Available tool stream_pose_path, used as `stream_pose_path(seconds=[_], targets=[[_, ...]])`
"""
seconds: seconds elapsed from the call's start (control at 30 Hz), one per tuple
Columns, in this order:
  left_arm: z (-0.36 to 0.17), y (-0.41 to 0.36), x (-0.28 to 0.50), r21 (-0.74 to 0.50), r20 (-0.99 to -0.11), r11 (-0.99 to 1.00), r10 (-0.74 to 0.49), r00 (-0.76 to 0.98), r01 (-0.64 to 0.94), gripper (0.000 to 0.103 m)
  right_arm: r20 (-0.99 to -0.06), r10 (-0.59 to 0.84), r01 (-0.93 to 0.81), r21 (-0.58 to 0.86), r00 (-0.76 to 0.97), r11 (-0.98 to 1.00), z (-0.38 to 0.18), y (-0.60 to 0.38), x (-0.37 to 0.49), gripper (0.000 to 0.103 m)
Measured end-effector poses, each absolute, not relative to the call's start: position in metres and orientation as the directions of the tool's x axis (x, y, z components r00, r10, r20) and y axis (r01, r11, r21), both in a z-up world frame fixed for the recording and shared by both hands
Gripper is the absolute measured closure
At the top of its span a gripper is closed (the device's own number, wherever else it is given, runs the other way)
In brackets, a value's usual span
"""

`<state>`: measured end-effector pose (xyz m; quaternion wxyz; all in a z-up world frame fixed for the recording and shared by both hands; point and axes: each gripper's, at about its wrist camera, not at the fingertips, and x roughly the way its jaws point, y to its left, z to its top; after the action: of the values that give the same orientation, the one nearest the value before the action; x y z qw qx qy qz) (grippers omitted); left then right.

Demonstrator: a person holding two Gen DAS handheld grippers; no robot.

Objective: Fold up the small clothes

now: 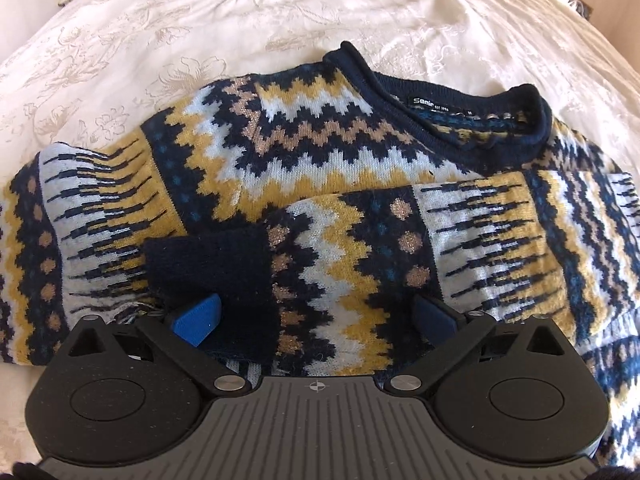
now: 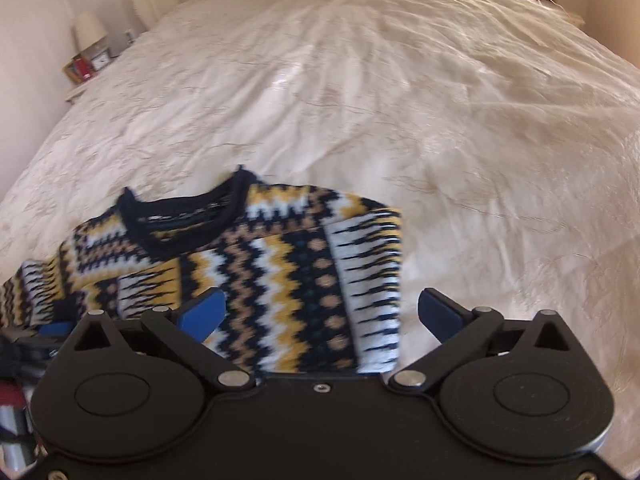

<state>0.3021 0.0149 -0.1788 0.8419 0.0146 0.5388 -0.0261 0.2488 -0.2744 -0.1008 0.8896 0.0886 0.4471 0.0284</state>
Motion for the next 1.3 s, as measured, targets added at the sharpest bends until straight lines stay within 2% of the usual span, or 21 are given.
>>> stream_pose_path(seconds=[0.17,0.33,0.53,0.77,0.97,1.13,1.17,1.23,1.3], targets=[[-0.163,0.036,0.296,-0.093,-0.892,0.995,-0.103,0.44,0.044,0.002,-0.751,0.128,-0.046,0.129,0.648,0.991,-0.087,-0.244,0.234,0.001],[-0.137,0.081,0.257,-0.137,-0.85,0.987,-0.075,0.521,-0.081,0.002,-0.753,0.162,-0.099,0.128,0.638,0.987,-0.086,-0.22,0.226,0.001],[-0.113,0.169,0.212,-0.146,-0.836,0.949,0.032,0.547,-0.279,0.002,-0.766,0.201,-0.125,0.158,0.61,0.98,-0.09,-0.194,0.217,0.001],[-0.095,0.266,0.177,-0.101,-0.815,0.873,0.203,0.543,-0.478,0.002,-0.771,0.239,-0.15,0.186,0.59,0.971,-0.091,-0.163,0.207,0.0],[-0.087,0.327,0.171,-0.15,-0.798,0.795,0.255,0.547,-0.588,0.002,-0.777,0.254,-0.164,0.195,0.576,0.967,-0.09,-0.137,0.201,0.001],[-0.096,0.358,0.18,-0.161,-0.797,0.77,0.268,0.541,-0.617,0.003,-0.784,0.273,-0.174,0.212,0.558,0.962,-0.089,-0.119,0.197,0.001],[-0.098,0.363,0.181,-0.164,-0.798,0.767,0.266,0.54,-0.621,0.003,-0.784,0.275,-0.176,0.213,0.556,0.961,-0.089,-0.116,0.196,0.001],[-0.102,0.371,0.185,-0.175,-0.804,0.757,0.259,0.536,-0.629,0.014,-0.786,0.275,-0.177,0.211,0.553,0.961,-0.088,-0.109,0.194,0.001],[-0.106,0.38,0.186,-0.192,-0.814,0.743,0.245,0.527,-0.642,0.015,-0.79,0.275,-0.178,0.212,0.548,0.961,-0.089,-0.104,0.193,0.001]])
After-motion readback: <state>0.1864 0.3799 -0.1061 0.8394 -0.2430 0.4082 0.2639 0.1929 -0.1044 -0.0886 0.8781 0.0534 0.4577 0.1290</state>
